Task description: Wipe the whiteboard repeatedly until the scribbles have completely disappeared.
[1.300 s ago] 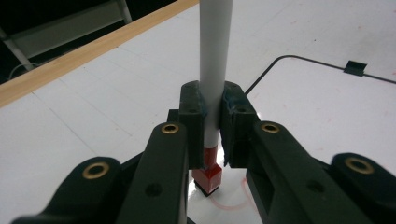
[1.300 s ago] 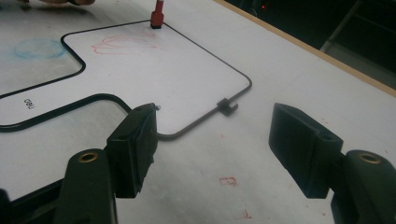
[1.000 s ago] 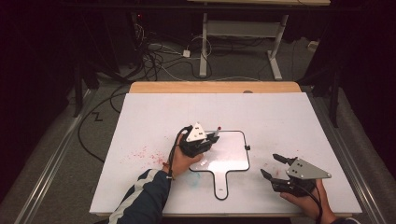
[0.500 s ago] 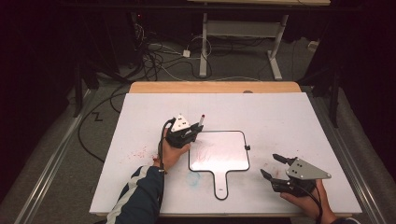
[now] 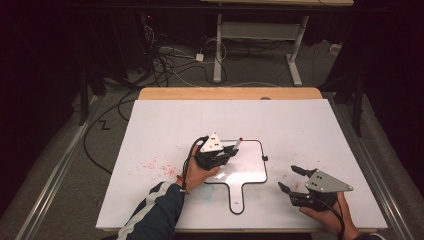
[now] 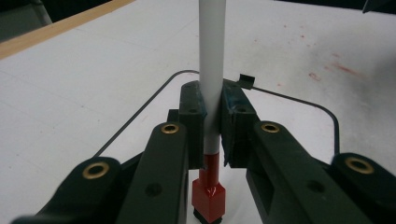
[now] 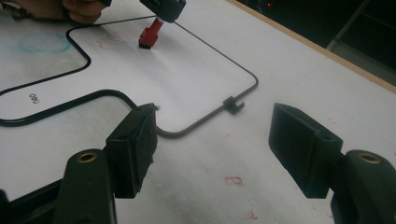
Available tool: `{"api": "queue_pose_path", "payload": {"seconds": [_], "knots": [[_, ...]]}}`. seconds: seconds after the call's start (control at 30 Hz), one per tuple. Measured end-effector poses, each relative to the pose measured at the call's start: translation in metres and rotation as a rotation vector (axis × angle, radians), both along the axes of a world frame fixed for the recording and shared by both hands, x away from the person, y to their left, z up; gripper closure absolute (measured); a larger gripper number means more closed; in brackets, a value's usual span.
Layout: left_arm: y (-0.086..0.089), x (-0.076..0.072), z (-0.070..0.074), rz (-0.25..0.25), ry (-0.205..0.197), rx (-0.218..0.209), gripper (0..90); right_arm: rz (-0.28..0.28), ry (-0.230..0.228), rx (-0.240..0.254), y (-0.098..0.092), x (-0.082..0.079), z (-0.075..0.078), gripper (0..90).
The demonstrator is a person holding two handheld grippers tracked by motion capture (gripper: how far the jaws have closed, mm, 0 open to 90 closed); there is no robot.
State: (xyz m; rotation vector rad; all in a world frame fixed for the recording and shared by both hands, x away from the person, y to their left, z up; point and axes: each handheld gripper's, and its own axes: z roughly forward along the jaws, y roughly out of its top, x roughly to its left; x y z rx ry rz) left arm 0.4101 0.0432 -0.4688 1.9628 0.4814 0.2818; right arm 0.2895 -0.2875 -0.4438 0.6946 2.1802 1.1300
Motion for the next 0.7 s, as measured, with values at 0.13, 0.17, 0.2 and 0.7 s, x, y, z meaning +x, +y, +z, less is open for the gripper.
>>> {"api": "queue_pose_path", "payload": {"seconds": [0.13, 0.17, 0.2, 0.7], "knots": [[0.015, 0.011, -0.001, 0.063, -0.021, 0.007, 78.7, -0.001, -0.002, 0.000, 0.000, 0.000, 0.000, 33.2], [0.015, 0.011, -0.001, 0.063, -0.021, 0.007, 78.7, -0.001, -0.004, 0.003, -0.001, 0.000, 0.001, 33.2], [0.024, 0.014, -0.001, 0.113, -0.043, 0.039, 78.7, -0.002, -0.004, 0.003, -0.001, 0.000, 0.001, 33.2], [0.013, 0.025, -0.003, 0.067, 0.002, -0.020, 78.7, 0.008, 0.007, -0.008, 0.004, 0.002, -0.001, 33.2]]}}
